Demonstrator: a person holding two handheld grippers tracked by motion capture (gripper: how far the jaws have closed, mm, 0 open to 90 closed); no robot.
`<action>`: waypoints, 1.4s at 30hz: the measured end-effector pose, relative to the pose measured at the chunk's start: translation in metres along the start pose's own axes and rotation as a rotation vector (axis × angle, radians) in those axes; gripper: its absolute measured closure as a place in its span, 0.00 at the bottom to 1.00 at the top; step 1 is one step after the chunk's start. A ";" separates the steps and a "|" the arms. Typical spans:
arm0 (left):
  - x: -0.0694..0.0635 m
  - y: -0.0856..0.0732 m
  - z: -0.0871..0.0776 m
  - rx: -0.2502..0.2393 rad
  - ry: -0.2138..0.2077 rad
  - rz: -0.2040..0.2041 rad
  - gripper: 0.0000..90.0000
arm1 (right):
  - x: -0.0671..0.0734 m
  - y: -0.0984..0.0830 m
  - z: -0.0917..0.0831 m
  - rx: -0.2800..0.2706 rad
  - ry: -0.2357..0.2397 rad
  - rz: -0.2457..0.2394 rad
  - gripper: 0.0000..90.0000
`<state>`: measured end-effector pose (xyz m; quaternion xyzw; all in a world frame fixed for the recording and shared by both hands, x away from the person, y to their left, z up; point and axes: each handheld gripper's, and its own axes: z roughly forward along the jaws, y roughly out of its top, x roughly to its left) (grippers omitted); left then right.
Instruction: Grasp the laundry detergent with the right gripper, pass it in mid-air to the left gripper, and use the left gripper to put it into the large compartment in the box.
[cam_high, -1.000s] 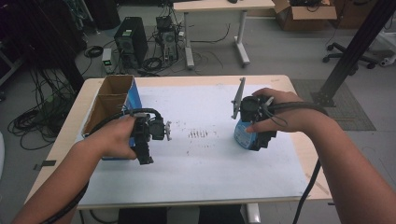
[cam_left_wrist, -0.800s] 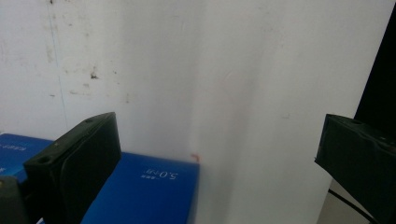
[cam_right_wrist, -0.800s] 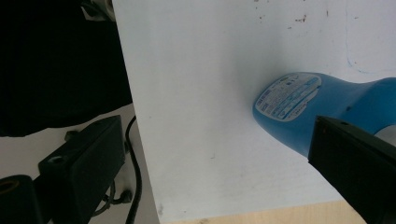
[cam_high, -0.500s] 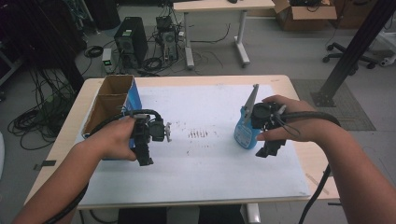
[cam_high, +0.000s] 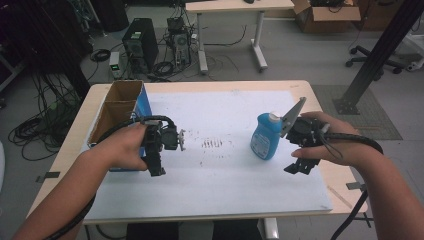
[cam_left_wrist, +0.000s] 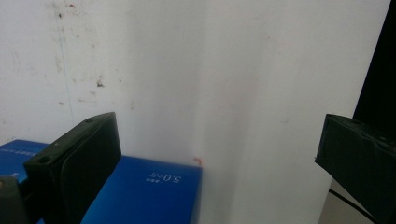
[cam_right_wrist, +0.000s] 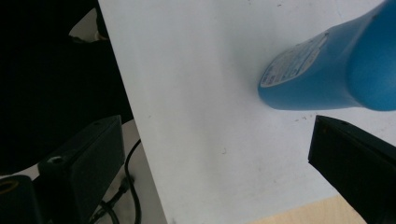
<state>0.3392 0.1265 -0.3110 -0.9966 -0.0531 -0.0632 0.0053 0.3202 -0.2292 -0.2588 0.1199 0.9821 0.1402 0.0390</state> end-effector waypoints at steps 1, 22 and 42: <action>0.000 0.000 0.000 0.000 0.000 0.000 0.00 | 0.000 -0.003 0.001 -0.008 -0.003 0.012 0.04; 0.000 0.000 -0.001 0.010 -0.003 0.008 0.00 | -0.018 -0.067 0.043 -0.271 -0.127 0.193 0.04; 0.000 0.005 -0.003 0.026 -0.002 0.025 0.00 | -0.024 -0.087 0.087 -0.457 -0.190 0.304 0.03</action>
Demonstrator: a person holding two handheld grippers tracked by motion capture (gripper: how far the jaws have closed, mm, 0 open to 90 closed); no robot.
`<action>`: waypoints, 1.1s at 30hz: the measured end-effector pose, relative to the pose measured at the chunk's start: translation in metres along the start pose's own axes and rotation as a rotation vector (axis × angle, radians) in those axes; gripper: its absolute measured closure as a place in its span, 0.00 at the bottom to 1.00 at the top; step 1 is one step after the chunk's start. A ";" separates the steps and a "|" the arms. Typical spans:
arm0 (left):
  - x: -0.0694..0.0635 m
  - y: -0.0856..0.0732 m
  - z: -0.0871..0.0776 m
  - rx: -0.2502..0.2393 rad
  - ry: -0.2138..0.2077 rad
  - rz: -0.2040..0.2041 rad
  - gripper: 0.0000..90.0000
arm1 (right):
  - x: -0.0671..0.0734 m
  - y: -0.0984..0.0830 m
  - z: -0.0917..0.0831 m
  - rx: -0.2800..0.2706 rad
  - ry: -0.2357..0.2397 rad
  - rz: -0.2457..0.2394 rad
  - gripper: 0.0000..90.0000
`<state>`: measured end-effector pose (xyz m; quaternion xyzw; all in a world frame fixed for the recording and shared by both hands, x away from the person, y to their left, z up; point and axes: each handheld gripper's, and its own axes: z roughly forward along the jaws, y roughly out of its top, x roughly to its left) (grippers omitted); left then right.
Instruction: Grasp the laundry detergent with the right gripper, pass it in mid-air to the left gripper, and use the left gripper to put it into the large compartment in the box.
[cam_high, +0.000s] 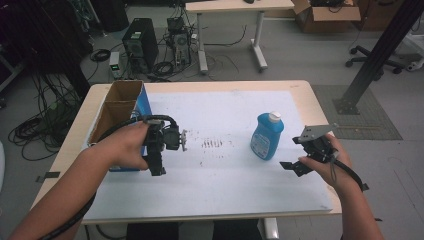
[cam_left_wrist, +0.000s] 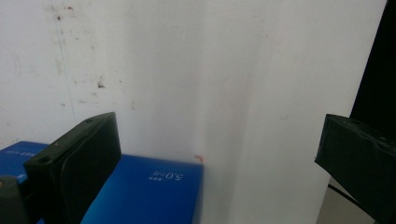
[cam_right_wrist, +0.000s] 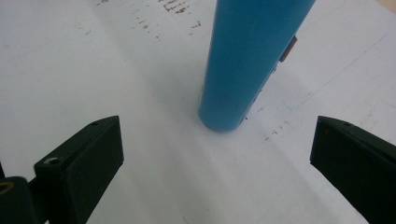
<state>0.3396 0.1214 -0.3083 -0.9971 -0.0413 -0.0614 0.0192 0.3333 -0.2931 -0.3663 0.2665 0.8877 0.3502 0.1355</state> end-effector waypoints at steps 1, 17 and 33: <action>0.000 0.000 -0.001 0.005 -0.001 0.001 0.00 | -0.001 -0.002 0.002 -0.010 -0.003 0.009 0.03; 0.000 0.006 -0.001 0.000 0.001 0.006 0.00 | -0.006 -0.015 0.015 -0.105 0.005 0.064 0.02; 0.000 0.006 -0.002 0.007 -0.003 0.003 0.00 | -0.010 -0.021 0.034 -0.182 -0.018 0.119 0.02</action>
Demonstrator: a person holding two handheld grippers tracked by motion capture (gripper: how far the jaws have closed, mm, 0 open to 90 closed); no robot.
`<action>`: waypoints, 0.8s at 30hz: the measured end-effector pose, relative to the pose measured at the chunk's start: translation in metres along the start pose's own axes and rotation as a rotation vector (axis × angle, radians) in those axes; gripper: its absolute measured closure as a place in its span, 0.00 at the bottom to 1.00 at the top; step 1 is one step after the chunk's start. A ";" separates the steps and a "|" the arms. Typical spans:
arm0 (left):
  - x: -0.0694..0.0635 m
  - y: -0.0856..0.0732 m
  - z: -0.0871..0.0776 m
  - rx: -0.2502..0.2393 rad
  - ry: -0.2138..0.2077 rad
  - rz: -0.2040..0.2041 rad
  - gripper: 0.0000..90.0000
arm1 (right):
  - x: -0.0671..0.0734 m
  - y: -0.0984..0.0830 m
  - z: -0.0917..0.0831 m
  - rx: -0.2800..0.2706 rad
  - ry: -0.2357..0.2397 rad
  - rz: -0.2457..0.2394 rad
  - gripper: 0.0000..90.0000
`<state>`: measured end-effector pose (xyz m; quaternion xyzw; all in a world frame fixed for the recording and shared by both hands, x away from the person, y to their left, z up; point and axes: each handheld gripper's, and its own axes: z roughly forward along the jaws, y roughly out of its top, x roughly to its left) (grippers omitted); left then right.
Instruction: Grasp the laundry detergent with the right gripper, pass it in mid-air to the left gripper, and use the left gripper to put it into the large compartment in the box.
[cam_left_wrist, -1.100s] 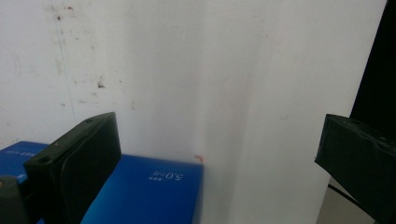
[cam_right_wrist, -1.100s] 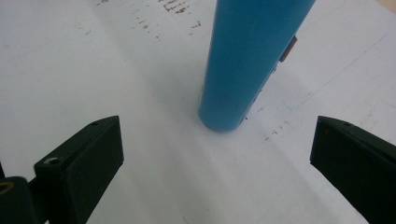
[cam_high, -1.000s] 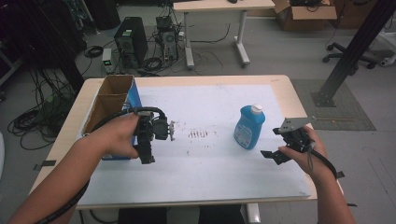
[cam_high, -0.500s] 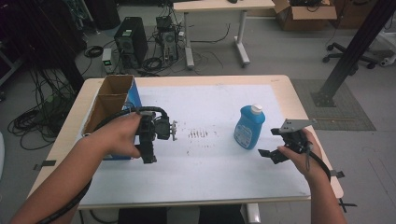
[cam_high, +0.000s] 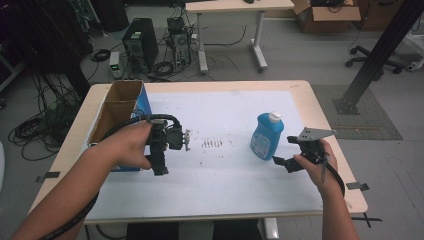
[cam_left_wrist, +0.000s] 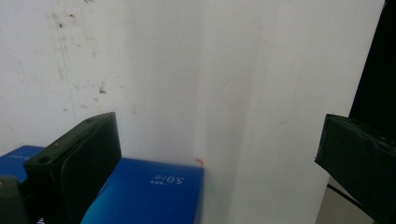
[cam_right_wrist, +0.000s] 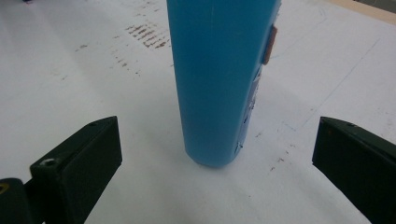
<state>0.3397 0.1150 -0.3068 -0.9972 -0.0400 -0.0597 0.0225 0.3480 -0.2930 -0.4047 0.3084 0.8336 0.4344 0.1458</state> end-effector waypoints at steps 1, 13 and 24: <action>0.000 -0.001 0.000 -0.006 0.004 0.001 0.00 | 0.000 0.000 0.001 -0.002 0.001 0.001 0.02; 0.000 -0.001 0.004 0.004 -0.003 0.005 0.00 | 0.000 -0.001 0.010 0.003 0.008 0.014 0.01; -0.001 -0.006 0.007 0.007 -0.009 0.001 0.00 | -0.003 -0.002 0.020 -0.018 -0.010 0.035 0.01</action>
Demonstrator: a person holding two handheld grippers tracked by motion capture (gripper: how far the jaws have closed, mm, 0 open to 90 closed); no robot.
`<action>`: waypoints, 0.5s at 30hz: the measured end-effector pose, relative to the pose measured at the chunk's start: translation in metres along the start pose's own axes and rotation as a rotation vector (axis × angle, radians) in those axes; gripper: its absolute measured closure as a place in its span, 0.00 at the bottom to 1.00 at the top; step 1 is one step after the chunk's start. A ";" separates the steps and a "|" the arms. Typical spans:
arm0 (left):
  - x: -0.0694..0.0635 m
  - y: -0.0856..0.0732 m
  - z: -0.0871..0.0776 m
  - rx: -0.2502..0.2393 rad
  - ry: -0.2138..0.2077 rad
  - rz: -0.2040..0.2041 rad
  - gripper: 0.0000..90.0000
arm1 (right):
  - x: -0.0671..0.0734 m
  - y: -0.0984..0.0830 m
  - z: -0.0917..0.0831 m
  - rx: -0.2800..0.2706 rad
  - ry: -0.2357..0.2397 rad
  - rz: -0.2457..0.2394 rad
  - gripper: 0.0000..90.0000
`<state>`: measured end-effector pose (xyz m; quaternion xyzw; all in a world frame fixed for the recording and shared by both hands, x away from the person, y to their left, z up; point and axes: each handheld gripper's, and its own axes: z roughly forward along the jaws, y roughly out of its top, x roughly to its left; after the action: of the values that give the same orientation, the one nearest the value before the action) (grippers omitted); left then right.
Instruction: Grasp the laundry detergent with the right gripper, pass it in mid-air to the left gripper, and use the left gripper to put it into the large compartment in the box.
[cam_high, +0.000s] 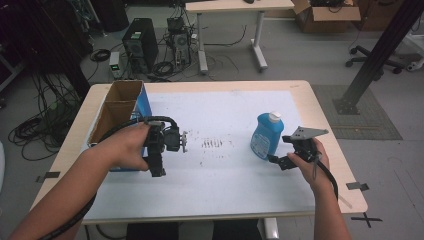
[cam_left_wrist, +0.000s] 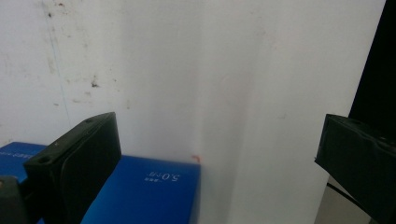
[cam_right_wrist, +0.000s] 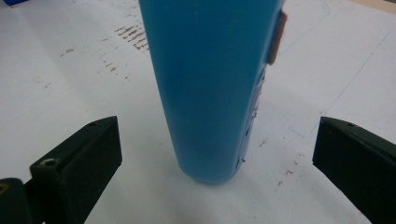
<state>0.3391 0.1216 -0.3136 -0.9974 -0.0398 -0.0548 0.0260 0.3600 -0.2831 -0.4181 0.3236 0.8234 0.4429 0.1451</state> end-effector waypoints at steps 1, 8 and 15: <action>0.000 -0.001 0.000 -0.001 -0.002 -0.005 0.00 | 0.000 0.000 0.000 -0.008 0.000 0.002 0.01; 0.000 -0.002 0.002 -0.004 -0.004 -0.007 0.00 | 0.001 0.002 0.005 -0.029 0.003 0.005 0.01; -0.002 -0.003 0.001 -0.010 -0.004 -0.007 0.00 | 0.001 0.001 0.011 -0.046 -0.006 0.026 0.01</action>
<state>0.3375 0.1242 -0.3149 -0.9974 -0.0431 -0.0530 0.0210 0.3652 -0.2751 -0.4238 0.3323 0.8082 0.4627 0.1493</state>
